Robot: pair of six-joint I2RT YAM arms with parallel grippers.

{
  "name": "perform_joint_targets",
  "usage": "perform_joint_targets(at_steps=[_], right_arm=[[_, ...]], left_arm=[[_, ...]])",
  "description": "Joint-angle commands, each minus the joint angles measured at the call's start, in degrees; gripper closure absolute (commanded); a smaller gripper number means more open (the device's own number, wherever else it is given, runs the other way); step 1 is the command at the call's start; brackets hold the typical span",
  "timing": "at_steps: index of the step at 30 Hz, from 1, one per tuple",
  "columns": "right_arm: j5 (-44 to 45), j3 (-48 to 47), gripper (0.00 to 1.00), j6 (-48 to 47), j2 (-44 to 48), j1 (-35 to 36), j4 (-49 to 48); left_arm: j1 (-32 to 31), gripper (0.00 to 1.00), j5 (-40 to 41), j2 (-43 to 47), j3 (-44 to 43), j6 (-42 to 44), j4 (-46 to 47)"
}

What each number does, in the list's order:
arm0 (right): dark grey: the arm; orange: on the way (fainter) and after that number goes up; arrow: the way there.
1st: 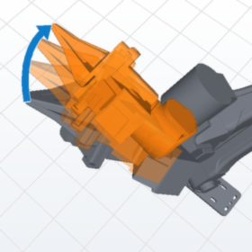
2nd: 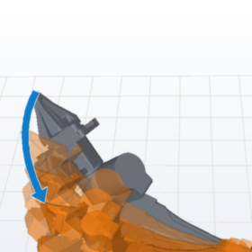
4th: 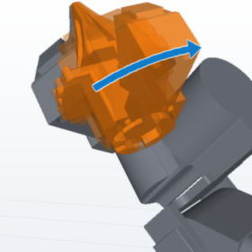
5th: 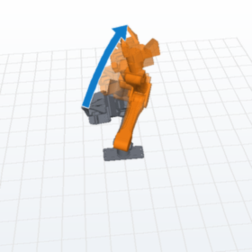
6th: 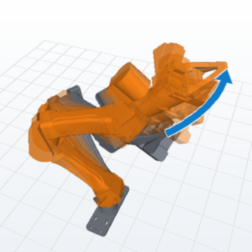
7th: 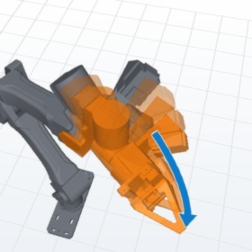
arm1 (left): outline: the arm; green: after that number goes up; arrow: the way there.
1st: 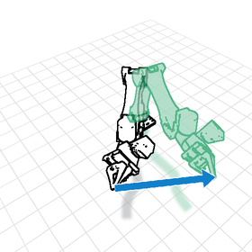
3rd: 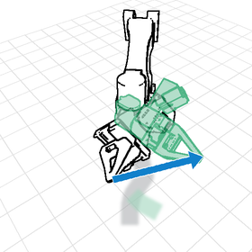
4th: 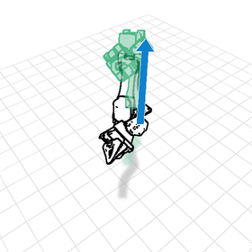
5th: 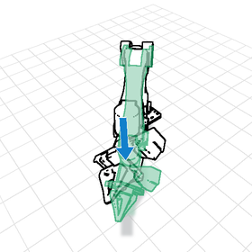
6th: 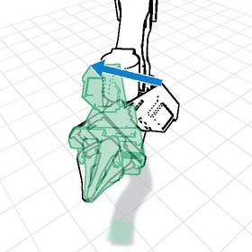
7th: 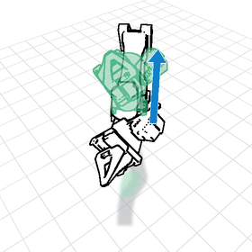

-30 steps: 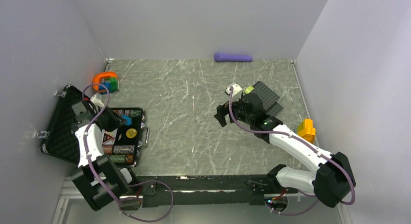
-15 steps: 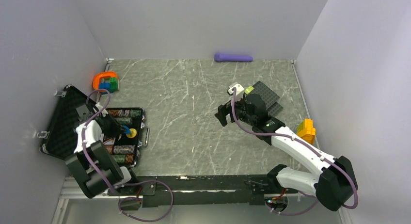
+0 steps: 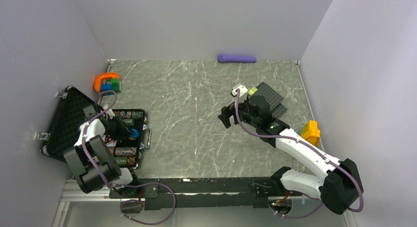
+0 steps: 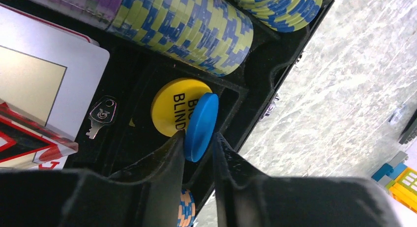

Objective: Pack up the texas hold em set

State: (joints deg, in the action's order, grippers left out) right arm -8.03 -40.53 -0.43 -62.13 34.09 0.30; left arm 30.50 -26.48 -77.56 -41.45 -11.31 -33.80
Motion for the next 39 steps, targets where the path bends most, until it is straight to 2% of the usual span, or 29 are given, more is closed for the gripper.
perform_joint_targets(at_steps=[1, 3, 9, 22, 30, 34, 39], right_arm=[[-0.76, 0.27, 0.06, 0.35, 1.59, -0.08, -2.76], [-0.8, 0.28, 0.06, 0.34, 1.58, -0.13, -2.78], [-0.6, 0.23, 0.06, 0.38, 1.64, -0.16, -2.67], [1.48, -0.18, 0.06, 0.34, 0.5, -0.36, -2.21], [4.7, -2.36, 0.06, 5.5, -3.02, -1.68, 2.46], [7.81, -4.94, 0.07, 8.52, -5.72, -2.58, 8.16], [14.67, -8.0, 0.05, 12.86, -9.43, -3.37, 14.71]], left_arm=[[-0.22, 0.63, 1.9, 0.53, -1.17, 1.04, -0.28], [-0.44, 0.56, 2.85, 0.72, -1.33, 1.03, -0.44], [-1.42, 0.46, 4.71, 1.32, -1.52, 0.95, -0.69], [-4.86, 0.39, 15.34, 9.6, -2.64, 0.43, -0.85], [-17.0, 0.38, 23.09, 13.07, -8.84, 1.02, 0.78], [-23.94, 0.38, 23.59, 9.42, -15.57, 0.65, 2.6], [-29.91, 0.38, 20.46, 2.54, -24.05, 1.65, 5.57]])
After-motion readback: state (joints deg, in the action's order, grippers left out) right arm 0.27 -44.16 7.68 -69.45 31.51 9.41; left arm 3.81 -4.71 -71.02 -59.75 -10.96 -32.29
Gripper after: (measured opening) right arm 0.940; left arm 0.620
